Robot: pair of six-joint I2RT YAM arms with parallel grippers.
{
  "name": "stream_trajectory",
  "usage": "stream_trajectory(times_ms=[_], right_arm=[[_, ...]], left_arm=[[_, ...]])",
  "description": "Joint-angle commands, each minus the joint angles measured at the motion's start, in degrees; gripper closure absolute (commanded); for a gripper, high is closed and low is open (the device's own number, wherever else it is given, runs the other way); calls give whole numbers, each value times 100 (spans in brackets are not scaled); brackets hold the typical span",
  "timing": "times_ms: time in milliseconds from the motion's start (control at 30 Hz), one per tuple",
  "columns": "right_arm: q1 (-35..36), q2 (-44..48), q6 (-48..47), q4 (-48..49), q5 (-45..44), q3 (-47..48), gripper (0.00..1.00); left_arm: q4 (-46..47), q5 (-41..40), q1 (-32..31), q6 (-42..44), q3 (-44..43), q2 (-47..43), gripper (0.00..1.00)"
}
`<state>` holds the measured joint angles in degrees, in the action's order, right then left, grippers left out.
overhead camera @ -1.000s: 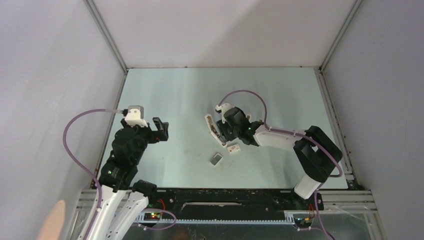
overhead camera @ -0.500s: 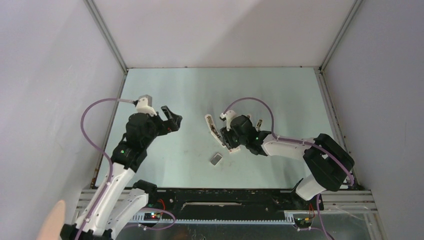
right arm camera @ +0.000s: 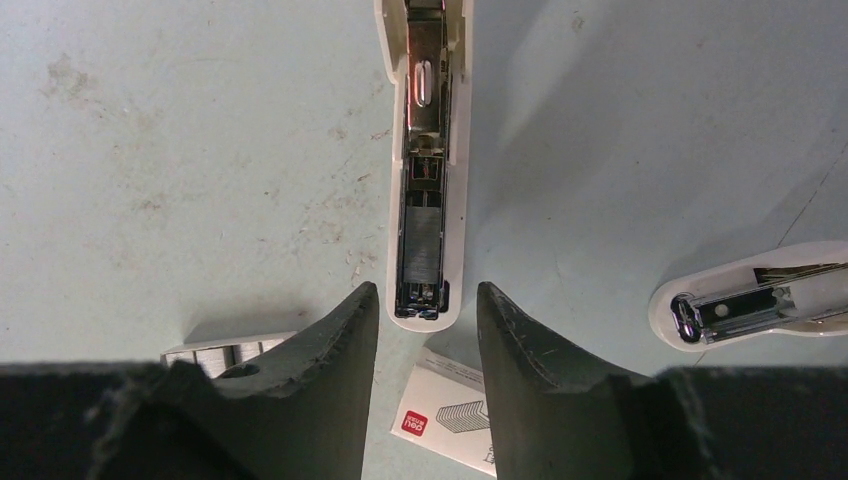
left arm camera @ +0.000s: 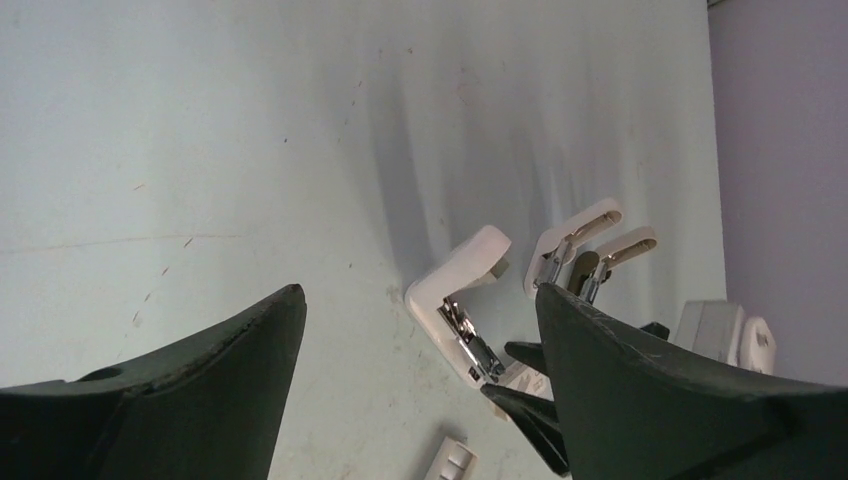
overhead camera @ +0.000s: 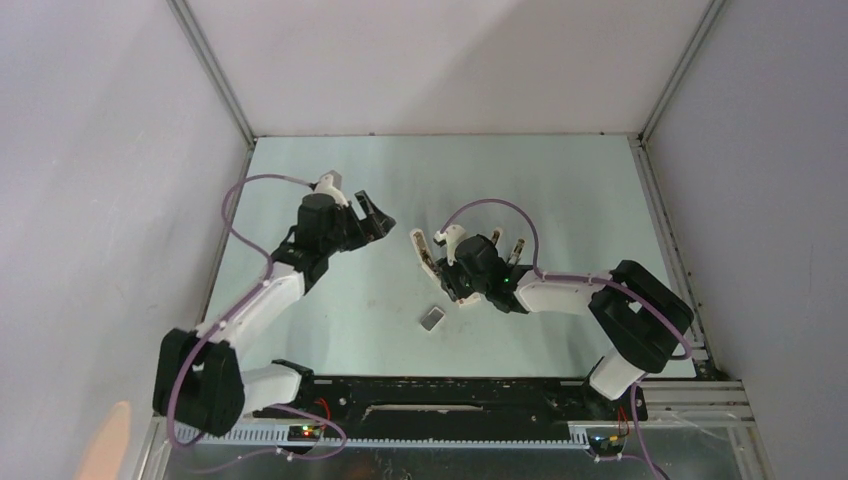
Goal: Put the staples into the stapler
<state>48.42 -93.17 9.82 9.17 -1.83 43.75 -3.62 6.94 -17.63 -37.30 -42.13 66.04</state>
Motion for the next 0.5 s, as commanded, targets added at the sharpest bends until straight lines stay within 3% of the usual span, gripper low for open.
stream_trajectory(times_ms=[0,467], right_arm=[[43,-83,-75,332,-148,-9,58],[39,-148,-138,382,-65,-9,81]], left_arm=[[795,386,-72,-227,-480,654,14],[1177,1044,-414,-366,-1022,2389,43]])
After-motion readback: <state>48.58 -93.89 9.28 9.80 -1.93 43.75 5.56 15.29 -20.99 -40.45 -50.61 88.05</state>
